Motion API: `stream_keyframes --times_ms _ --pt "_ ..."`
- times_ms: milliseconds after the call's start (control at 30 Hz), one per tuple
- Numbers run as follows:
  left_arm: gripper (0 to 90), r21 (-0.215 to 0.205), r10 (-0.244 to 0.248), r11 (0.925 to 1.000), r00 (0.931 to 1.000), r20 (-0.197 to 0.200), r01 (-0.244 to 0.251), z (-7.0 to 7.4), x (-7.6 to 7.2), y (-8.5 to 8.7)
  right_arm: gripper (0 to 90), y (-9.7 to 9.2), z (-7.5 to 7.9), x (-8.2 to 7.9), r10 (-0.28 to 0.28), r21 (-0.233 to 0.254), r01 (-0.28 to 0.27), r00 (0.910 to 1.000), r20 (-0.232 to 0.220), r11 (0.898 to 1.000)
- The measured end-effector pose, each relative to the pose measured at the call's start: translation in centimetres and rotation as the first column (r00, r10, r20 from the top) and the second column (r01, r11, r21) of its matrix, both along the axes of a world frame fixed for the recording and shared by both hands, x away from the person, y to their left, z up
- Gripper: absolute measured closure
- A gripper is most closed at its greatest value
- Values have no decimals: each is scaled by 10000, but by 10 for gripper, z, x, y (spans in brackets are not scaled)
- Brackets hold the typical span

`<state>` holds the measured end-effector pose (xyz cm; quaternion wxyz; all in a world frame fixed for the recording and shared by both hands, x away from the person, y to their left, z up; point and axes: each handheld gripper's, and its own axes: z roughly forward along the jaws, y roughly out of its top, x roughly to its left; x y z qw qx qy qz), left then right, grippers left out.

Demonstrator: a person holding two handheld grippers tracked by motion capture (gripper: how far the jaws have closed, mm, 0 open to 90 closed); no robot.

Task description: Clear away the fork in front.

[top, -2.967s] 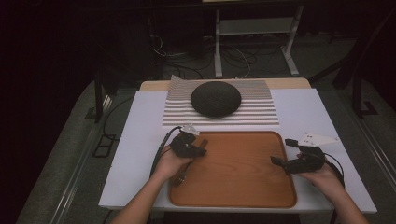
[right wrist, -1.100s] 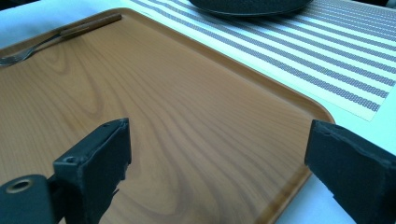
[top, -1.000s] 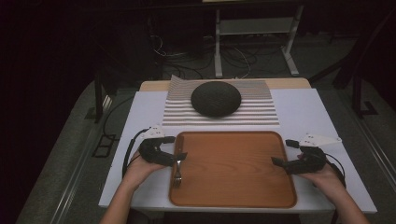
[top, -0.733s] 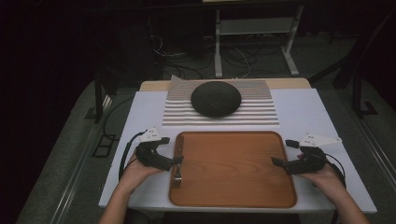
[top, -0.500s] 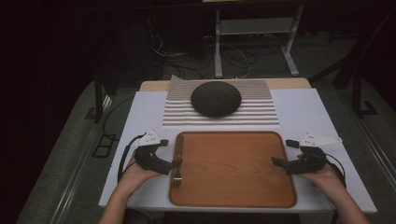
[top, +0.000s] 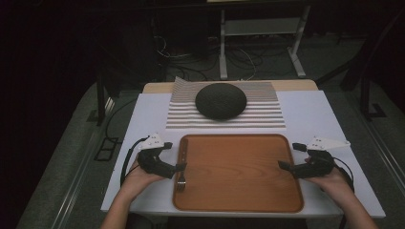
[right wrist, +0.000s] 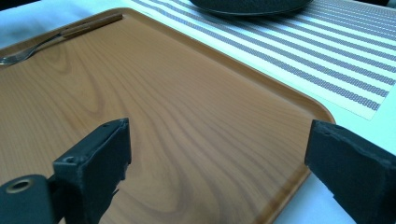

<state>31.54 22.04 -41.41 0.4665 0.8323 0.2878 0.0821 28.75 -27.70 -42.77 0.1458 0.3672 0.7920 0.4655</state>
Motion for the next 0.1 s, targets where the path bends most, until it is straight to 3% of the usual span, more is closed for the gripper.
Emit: stream_keyframes --times_ms 100 --pt "0 4 -7 10000 10000 2 7 0 0 0 70 0 0 0 0 14 0 10000 3 10000"
